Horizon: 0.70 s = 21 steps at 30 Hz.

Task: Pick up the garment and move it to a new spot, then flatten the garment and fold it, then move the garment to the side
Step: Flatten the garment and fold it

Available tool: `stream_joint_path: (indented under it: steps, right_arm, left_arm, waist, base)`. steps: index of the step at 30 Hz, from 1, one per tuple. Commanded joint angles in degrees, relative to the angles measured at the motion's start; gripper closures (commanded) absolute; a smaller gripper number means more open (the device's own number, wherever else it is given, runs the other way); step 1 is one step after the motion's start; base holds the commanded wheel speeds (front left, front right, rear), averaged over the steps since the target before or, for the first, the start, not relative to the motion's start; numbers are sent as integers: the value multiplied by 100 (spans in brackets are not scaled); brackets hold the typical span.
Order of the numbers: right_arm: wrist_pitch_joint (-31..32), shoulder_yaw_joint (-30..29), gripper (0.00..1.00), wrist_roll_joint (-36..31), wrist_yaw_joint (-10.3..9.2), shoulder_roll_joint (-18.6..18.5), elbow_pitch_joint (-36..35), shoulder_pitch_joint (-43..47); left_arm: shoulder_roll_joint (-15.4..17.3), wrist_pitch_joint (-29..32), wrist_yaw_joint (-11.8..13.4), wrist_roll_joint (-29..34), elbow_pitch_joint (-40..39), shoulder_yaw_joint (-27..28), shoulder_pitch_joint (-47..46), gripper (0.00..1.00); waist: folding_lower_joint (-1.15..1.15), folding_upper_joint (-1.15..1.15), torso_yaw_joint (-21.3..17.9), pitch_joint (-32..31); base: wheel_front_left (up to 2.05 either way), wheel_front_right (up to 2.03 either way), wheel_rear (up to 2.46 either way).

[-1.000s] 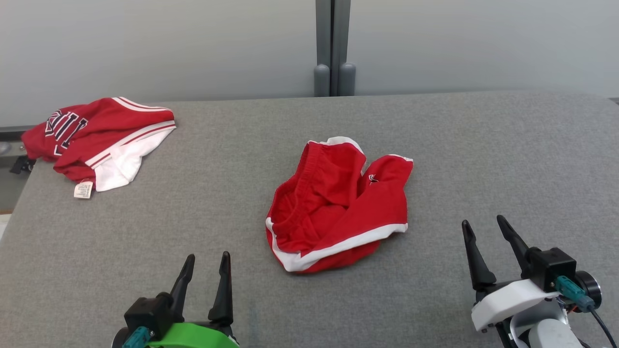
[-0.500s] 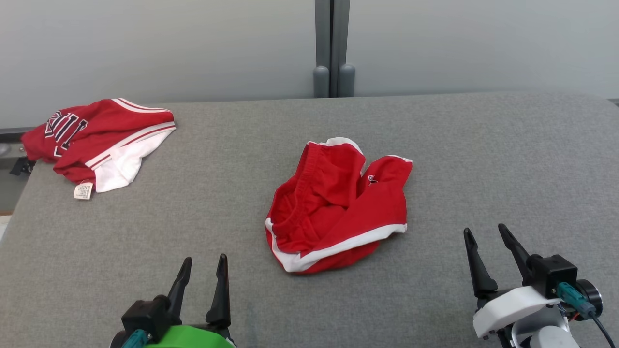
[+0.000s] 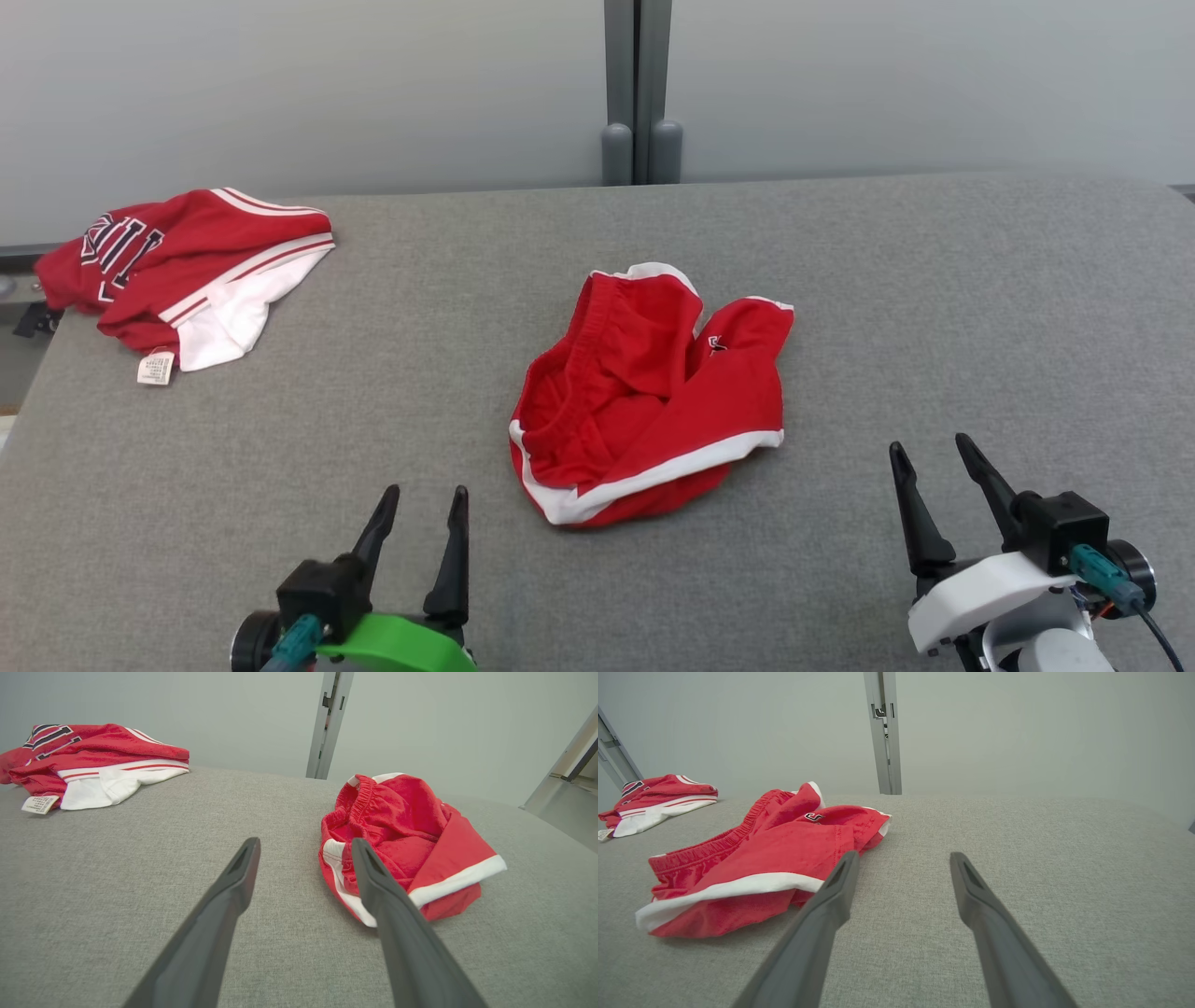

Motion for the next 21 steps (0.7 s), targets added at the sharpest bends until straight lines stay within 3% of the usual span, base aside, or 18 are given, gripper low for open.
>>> stream_joint_path:
  steps: [1, 5, 11, 21]
  right_arm:
    - [-27, 16, 0, 3, -6, -19, 19, -35]
    - [-26, 115, 0, -15, -6, -19, 35, -121]
    - [-26, 293, 0, -35, -6, -19, 74, -265]
    - [-27, 301, 0, -91, -6, -19, 93, -384]
  left_arm:
    - [102, -2, -41, 94, 102, -99, -219, 0]
    - [429, 6, -79, 298, 674, -647, -856, 0]
    - [948, 195, -84, 11, 1547, -1818, -1973, 0]
    - [1230, 155, -82, -529, 2304, -3254, -3031, 0]
  waist:
    - [0, 0, -18, 27]
    - [0, 0, -103, 123]
    - [0, 0, -348, 350]
    - [0, 0, -536, 636]
  base:
    - [0, 0, 0]
    - [0, 0, 0]
    - [0, 0, 0]
    - [0, 0, 0]
